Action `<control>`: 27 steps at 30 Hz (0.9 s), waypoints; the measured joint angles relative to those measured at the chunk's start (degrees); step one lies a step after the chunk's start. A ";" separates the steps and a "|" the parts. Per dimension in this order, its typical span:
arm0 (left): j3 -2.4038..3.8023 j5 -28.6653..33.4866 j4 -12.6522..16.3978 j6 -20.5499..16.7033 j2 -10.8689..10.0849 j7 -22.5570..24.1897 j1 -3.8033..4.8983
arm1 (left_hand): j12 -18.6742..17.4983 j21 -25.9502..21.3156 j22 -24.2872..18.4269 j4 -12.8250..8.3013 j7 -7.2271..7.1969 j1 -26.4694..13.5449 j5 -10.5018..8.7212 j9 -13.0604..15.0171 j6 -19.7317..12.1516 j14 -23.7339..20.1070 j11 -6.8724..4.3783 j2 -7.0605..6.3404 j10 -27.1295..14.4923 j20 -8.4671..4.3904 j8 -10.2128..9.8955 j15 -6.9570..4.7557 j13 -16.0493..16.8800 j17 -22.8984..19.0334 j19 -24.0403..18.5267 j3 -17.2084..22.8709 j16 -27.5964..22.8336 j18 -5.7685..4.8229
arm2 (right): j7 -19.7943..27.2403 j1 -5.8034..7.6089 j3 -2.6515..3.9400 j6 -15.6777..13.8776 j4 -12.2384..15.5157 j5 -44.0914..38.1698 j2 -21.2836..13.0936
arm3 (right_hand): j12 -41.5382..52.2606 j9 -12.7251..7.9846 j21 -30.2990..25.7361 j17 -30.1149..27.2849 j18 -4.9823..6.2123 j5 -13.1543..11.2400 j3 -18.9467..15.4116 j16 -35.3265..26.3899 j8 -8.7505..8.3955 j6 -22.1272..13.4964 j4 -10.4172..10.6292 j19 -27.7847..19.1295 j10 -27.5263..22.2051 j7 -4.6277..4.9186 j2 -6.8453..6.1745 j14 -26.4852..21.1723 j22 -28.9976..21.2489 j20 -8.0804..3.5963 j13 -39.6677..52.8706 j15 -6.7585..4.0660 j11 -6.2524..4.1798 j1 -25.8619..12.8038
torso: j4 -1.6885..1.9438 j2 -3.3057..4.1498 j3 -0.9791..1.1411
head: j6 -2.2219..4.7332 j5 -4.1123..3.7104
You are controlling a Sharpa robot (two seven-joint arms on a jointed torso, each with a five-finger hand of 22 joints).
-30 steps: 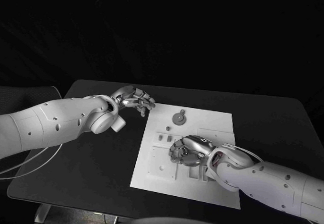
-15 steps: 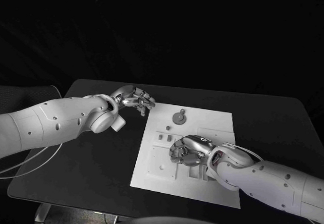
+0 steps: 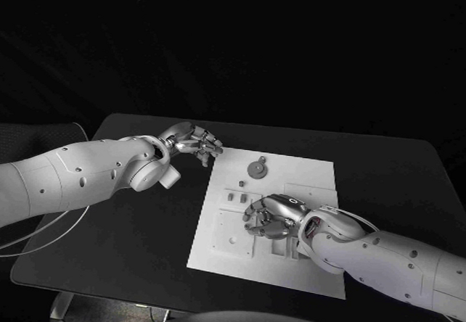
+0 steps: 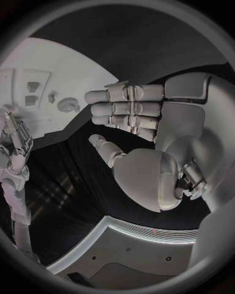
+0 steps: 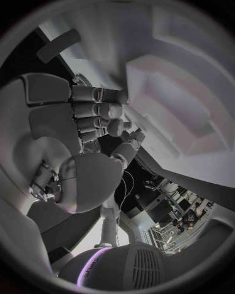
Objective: Assemble the parts on the task board
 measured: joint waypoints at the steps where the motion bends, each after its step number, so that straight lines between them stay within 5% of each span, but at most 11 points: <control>1: 0.00 0.00 0.00 0.00 0.00 -0.01 0.00 | 0.00 0.00 0.00 0.00 0.00 0.00 0.00 0.00 0.00 0.00 0.00 0.00 0.00 0.00 0.00 0.00 0.00 0.02 0.00 0.00 0.00 0.00 | 0.00 0.00 0.00 -0.01 0.01 0.00 -0.02 | 0.00 -0.09 0.00 0.05 0.00 0.00 -0.13 0.00 -0.01 -0.08 -0.01 0.00 0.00 0.07 0.00 0.12 0.01 0.00 0.00 0.12 0.00 0.00 | 0.00 0.00 0.00 | -0.01 -0.01; 11: -0.01 0.00 -0.05 0.02 -0.02 -0.13 0.00 | 0.00 0.00 0.00 0.00 0.17 0.00 0.00 -0.06 -0.23 0.00 0.00 0.00 0.00 0.01 0.00 0.00 -0.01 0.05 -0.01 0.00 0.00 0.00 | -0.20 0.00 0.00 -0.26 0.67 -0.04 -0.69 | 0.00 -0.19 0.00 0.05 0.00 0.00 -0.31 0.00 -0.16 -1.96 0.00 -0.10 0.00 1.35 -0.22 0.13 0.14 0.10 0.05 0.28 0.01 0.23 | 0.00 0.00 0.02 | 0.06 -0.16; 22: -0.01 0.00 -0.43 0.04 -0.01 -0.17 0.00 | -0.22 0.00 -0.01 0.00 0.11 0.00 0.00 -0.06 -0.29 0.00 0.00 0.00 0.00 0.01 0.00 0.00 0.04 0.07 -0.01 0.00 0.00 0.00 | -0.41 0.39 0.07 -1.36 3.57 0.32 -2.54 | 0.29 -0.20 0.00 0.10 0.03 0.27 -0.31 0.19 -0.16 -2.05 0.00 -0.10 0.00 1.31 -0.22 0.22 -0.03 0.11 0.10 0.38 0.01 0.23 | -0.05 -0.03 0.03 | 0.46 -0.49; 27: -0.01 0.00 -0.76 0.03 0.00 -0.17 0.00 | -0.22 -0.23 -0.01 0.00 0.11 0.00 0.00 -0.06 -0.29 0.00 0.00 0.00 0.00 0.01 0.00 0.00 0.04 0.13 -0.01 0.00 -0.21 0.00 | -0.37 1.39 0.68 -2.01 4.65 0.74 -3.43 | 0.29 -0.20 0.00 0.10 0.04 0.41 -0.47 0.40 -0.16 -2.03 0.16 -0.10 0.00 1.34 -0.22 0.22 0.01 0.11 0.10 0.39 0.00 0.23 | -0.04 -0.03 0.04 | 0.82 -0.76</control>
